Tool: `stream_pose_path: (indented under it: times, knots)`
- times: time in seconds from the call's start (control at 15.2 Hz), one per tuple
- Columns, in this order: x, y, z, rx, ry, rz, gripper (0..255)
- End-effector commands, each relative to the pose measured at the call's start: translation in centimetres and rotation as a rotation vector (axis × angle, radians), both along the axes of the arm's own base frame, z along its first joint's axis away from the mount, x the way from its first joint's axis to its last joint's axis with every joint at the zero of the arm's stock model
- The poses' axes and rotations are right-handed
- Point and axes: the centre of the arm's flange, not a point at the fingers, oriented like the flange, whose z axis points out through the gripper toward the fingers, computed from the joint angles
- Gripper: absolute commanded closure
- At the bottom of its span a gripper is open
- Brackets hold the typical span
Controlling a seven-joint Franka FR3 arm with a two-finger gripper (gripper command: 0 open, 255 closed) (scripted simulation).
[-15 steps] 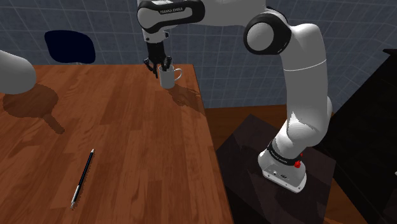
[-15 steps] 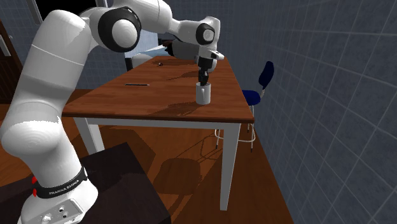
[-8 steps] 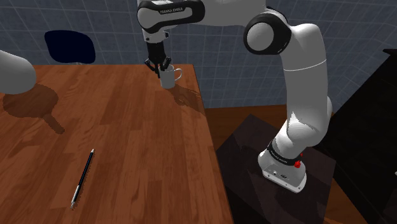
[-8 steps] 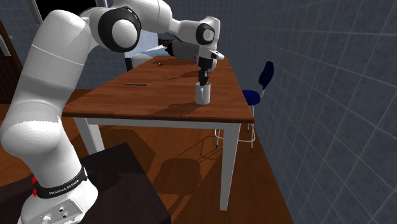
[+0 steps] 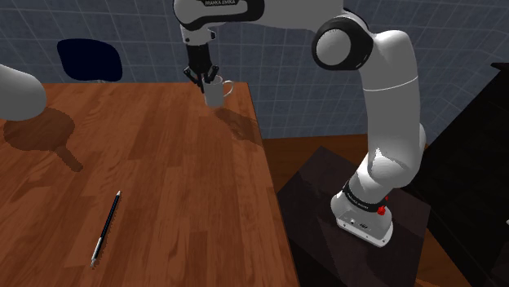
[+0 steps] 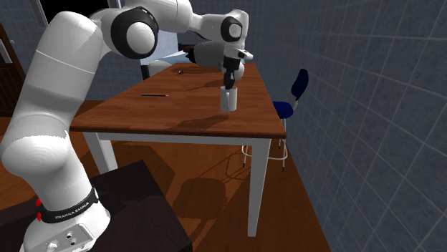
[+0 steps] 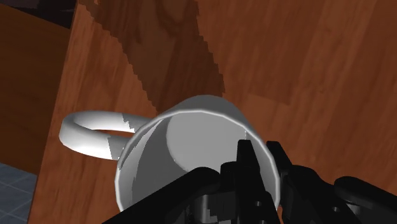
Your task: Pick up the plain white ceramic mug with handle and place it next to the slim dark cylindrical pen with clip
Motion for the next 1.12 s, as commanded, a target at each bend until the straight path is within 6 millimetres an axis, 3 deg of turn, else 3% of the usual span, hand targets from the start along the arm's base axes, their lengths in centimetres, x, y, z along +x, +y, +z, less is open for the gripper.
stream_pose_path:
  times: [0.0, 0.53, 1.06]
  knots:
    - [-0.1, 0.0, 1.0, 0.000, 0.001, 0.000, 255]
    - [-0.1, 0.0, 4.8, 0.000, 0.001, 0.000, 255]
    - [-7.2, 7.6, 6.4, 0.000, 0.001, 0.000, 255]
